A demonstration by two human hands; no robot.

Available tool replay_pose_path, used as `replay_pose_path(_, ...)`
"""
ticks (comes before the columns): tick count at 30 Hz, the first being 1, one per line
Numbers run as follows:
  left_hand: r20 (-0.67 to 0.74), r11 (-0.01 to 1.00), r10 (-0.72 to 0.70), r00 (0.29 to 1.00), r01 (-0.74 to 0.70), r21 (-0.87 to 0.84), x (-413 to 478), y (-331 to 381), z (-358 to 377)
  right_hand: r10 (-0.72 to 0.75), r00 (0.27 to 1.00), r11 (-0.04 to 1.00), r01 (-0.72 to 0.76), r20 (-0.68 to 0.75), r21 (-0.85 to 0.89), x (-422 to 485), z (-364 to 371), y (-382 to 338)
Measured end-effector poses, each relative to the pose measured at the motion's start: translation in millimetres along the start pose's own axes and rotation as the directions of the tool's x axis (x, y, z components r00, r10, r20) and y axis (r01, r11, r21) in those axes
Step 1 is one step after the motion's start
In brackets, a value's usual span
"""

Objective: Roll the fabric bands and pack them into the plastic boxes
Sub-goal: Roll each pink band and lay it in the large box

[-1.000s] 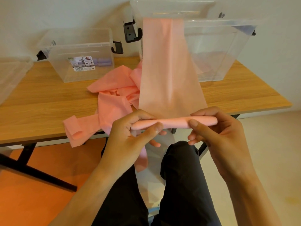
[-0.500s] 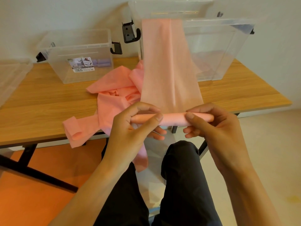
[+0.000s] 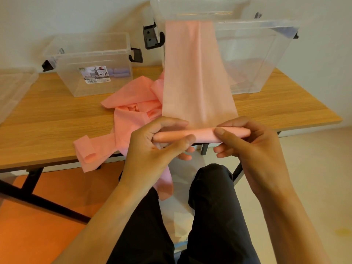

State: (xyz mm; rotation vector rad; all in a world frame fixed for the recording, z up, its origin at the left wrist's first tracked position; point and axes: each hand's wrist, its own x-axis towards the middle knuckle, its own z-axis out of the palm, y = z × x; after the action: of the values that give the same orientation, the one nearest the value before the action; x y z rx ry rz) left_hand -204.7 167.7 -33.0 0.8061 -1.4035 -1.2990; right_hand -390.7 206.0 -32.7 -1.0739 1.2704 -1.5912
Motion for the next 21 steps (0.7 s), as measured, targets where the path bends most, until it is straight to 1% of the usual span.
replay_pose_path(2, 0.033, 1.000, 0.016, 0.999, -0.017, 0.008, 0.5, -0.7, -1.7, 0.009, 1.000, 1.000, -0.009, -0.005, -0.009, 1.7, -0.4, -0.3)
replay_pose_path(5, 0.000, 0.999, 0.038, 0.999, -0.038, 0.038, 2.9, -1.6, -4.0, 0.027, 0.999, 1.000, -0.027, 0.037, -0.012, 3.0, -0.2, -2.4)
replay_pose_path(9, -0.025, 0.997, 0.031, 0.999, -0.029, 0.073, 7.1, 1.6, -4.1, 0.018, 0.995, 1.000, -0.017, 0.094, -0.010, 3.0, 0.8, -3.9)
replay_pose_path(13, 0.009, 0.998, -0.014, 1.000, 0.013, 0.061, 8.8, 4.8, -4.7, -0.008, 0.998, 1.000, 0.007, 0.061, 0.021, 4.8, 0.2, -2.2)
replay_pose_path(18, 0.108, 0.997, 0.021, 0.994, -0.029, 0.074, 11.7, 8.6, -8.5, 0.007, 1.000, 0.999, -0.008, 0.016, 0.041, 5.8, -1.1, -2.0)
replay_pose_path(21, 0.089, 0.997, 0.043, 0.995, -0.049, 0.062, 12.1, 6.5, -8.4, 0.019, 1.000, 0.999, -0.019, 0.013, 0.037, 7.3, -1.9, -1.5)
